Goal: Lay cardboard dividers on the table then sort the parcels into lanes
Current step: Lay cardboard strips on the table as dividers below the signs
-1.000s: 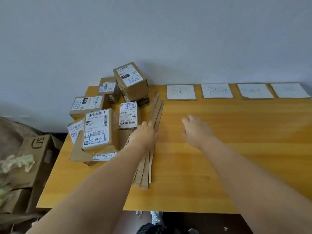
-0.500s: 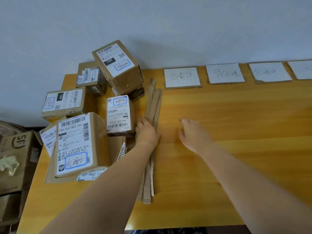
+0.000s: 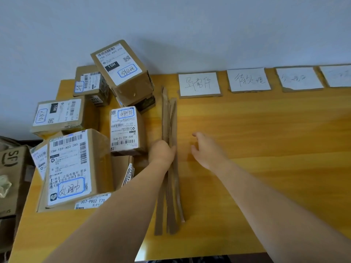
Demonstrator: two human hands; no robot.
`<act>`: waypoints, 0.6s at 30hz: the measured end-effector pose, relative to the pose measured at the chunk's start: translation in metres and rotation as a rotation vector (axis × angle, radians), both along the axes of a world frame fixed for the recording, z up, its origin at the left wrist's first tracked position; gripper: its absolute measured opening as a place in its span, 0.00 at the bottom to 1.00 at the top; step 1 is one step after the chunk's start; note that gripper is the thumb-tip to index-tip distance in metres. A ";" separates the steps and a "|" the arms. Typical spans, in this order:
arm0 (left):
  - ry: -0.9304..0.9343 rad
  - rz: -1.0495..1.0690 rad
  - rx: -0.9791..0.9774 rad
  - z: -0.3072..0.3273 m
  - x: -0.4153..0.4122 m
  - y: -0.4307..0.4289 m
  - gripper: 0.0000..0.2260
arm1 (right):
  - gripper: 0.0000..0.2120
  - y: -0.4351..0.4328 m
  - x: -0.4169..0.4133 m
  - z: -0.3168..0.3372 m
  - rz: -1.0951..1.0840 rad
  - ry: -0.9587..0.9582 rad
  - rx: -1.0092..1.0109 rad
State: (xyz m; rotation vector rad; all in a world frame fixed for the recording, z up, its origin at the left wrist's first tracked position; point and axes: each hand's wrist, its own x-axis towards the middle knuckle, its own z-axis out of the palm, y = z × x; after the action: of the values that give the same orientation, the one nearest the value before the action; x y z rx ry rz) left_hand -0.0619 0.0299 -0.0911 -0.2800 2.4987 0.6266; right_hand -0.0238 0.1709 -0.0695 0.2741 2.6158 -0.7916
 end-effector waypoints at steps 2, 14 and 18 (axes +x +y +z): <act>0.014 -0.027 -0.021 0.000 0.000 0.002 0.17 | 0.23 0.001 0.000 0.002 -0.011 -0.012 -0.010; 0.056 0.051 0.002 -0.004 0.012 0.006 0.14 | 0.23 0.004 0.007 0.006 -0.057 -0.050 -0.042; 0.061 0.010 -0.028 -0.007 0.012 0.012 0.14 | 0.23 0.002 0.009 0.002 -0.053 -0.062 -0.056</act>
State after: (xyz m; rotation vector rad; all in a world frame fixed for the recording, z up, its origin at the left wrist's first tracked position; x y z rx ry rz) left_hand -0.0500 0.0421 -0.0981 -0.2882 2.5678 0.6126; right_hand -0.0145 0.1726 -0.0676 0.3482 2.5335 -0.8584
